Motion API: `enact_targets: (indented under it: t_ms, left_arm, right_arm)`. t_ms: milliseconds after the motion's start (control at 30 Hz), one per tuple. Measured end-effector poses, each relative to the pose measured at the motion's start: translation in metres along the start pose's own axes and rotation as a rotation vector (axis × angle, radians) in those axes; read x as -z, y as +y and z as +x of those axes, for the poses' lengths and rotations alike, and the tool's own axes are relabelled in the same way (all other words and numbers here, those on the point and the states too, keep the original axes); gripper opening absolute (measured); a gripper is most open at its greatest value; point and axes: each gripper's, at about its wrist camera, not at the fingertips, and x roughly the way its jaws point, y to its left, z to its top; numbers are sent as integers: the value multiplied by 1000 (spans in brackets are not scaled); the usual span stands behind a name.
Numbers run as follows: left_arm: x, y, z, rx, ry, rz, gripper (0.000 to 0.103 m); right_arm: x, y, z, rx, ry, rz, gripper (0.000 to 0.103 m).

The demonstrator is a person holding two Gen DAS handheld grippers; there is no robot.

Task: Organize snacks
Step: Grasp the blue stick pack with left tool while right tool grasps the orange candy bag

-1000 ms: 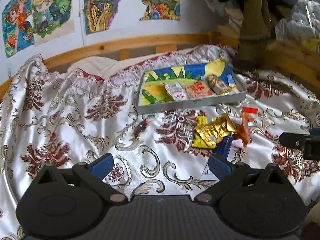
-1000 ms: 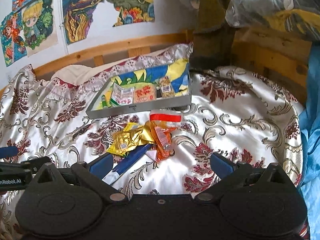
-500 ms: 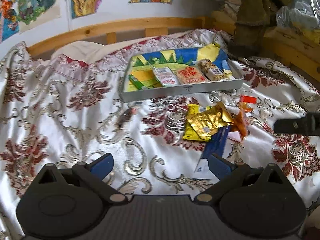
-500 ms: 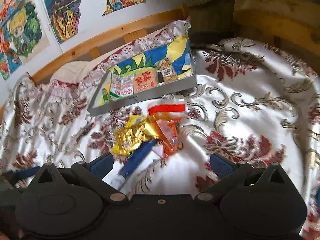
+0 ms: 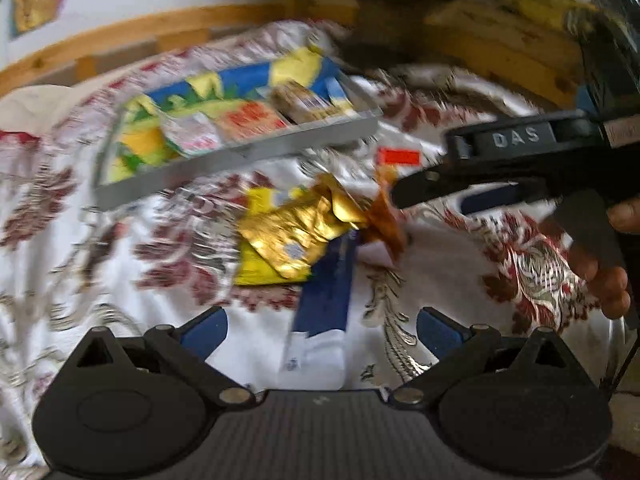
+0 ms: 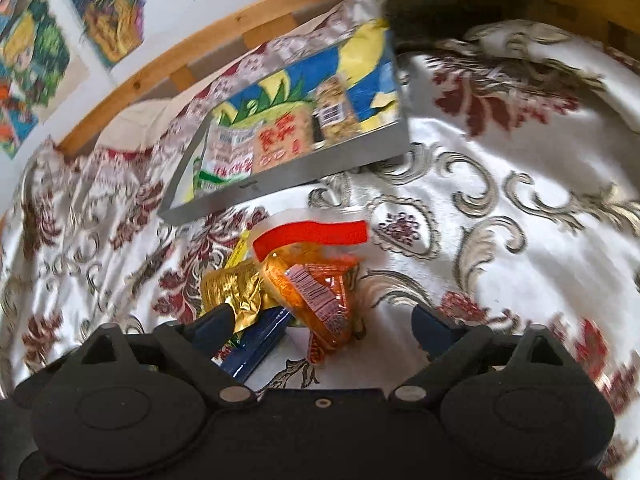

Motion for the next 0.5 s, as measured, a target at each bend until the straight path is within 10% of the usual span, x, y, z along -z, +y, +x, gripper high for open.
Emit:
enact_targets:
  t_ms: [333,500]
  left_arm:
    - [-10,23,34,46,54,-101,101]
    - [-15,27,41,63,73,-88,79]
  right_arm:
    - [-6,5,22,41,13,-73,84]
    - [-5,5,31,64,35,-91,73]
